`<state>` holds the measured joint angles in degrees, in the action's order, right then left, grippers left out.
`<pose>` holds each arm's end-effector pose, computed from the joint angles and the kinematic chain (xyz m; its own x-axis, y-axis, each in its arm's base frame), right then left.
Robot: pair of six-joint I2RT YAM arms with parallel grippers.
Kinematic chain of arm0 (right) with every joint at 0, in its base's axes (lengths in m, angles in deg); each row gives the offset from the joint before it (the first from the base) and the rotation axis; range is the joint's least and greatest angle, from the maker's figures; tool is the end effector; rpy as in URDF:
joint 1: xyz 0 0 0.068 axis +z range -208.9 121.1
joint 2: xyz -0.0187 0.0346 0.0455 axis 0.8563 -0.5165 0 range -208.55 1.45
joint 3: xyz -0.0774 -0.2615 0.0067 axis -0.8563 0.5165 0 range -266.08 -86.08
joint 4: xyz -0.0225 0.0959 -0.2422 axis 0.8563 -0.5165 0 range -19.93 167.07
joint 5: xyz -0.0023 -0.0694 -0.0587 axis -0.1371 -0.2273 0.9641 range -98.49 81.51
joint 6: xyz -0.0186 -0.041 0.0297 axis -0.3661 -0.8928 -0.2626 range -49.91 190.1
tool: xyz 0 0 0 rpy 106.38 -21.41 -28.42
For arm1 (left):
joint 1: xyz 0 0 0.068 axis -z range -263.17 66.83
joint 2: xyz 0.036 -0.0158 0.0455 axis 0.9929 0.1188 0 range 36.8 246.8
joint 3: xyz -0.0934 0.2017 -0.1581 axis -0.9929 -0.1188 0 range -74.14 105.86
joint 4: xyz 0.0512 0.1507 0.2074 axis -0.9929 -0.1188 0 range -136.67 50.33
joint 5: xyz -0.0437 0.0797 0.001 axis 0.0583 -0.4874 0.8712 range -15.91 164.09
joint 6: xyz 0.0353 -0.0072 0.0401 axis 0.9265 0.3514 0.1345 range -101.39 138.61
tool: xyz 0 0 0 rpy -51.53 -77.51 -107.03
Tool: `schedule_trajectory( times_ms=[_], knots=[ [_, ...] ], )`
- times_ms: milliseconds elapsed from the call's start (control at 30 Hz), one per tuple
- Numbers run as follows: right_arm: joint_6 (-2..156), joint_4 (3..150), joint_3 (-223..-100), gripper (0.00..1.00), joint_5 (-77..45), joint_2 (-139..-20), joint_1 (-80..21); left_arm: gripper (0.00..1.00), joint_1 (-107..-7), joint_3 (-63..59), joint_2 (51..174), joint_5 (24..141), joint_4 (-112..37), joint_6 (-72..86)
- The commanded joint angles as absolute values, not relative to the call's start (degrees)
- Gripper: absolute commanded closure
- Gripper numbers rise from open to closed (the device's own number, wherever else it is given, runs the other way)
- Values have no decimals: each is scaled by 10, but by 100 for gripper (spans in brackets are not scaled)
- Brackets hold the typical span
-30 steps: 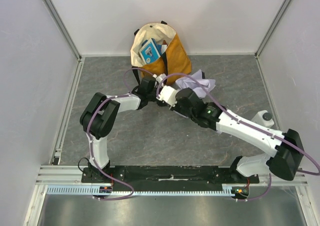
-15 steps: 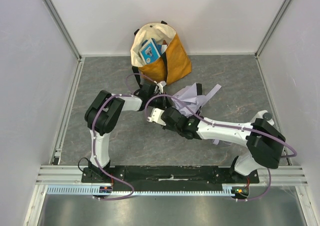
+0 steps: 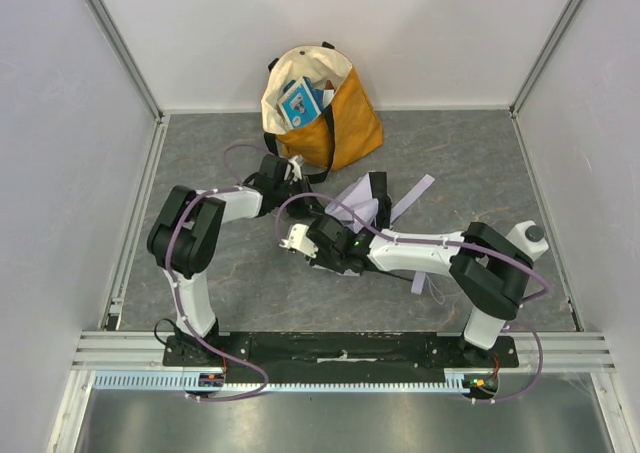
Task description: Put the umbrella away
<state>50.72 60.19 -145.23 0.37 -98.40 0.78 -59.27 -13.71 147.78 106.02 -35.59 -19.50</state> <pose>0.1807 0.2981 0.1671 -0.1328 -0.8766 -0.4625 -0.9067 0.2959 -0.3005 0.3472 -0.1746 0.1334 -0.9393 -0.1566 -0.3051 0.1235 0.6756 -0.7268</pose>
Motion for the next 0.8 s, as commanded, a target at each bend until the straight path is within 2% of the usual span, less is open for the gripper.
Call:
schedule_trajectory(
  times_ms=[0,167,333,467,767],
  knots=[
    [573,562,-1450,100,-150,-1033,3,79,-605,-134,1411,1056,-387,-186],
    [614,563,-1463,100,-192,-1053,-11,78,-630,-163,1345,1022,-424,-209],
    [655,576,-1470,100,-241,-1070,-31,69,-698,-231,1270,995,-427,-252],
    [674,593,-1465,100,-269,-1081,-45,58,-757,-266,1212,1007,-426,-272],
    [749,675,-1430,100,-390,-1116,-106,51,-782,-324,1088,1027,-454,-286]
  ],
)
